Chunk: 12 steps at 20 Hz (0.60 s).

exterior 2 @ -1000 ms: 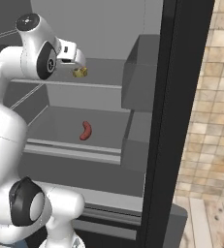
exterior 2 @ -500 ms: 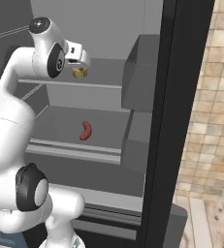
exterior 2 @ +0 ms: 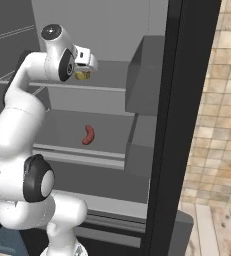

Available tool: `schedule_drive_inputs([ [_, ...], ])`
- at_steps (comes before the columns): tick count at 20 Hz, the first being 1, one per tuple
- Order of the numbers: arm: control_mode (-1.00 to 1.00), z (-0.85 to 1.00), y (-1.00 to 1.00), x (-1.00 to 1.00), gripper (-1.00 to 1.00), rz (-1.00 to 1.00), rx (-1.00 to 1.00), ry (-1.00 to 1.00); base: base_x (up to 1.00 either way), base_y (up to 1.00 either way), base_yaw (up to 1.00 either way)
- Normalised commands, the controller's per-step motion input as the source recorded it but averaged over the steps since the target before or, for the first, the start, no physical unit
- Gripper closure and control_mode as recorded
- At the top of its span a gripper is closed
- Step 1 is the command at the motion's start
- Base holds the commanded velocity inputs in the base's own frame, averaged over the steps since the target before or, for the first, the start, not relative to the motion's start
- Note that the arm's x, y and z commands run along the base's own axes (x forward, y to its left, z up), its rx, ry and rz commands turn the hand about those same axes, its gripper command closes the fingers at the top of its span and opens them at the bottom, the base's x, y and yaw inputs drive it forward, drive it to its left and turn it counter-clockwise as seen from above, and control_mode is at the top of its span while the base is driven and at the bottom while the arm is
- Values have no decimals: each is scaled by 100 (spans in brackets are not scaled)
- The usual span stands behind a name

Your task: Retrieve the sausage and cheese from the fridge and place them on the cutting board on the counter.

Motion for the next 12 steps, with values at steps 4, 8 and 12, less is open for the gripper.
schedule_drive_inputs([
  [4, -100, -16, 0, 48, -100, 0, 0, 0, 0, 0, 0],
  [8, -100, -16, 0, 35, -100, 0, 0, 0, 0, 0, 0],
  [12, -100, -8, 0, 17, -100, 0, 0, 0, 0, 0, 0],
])
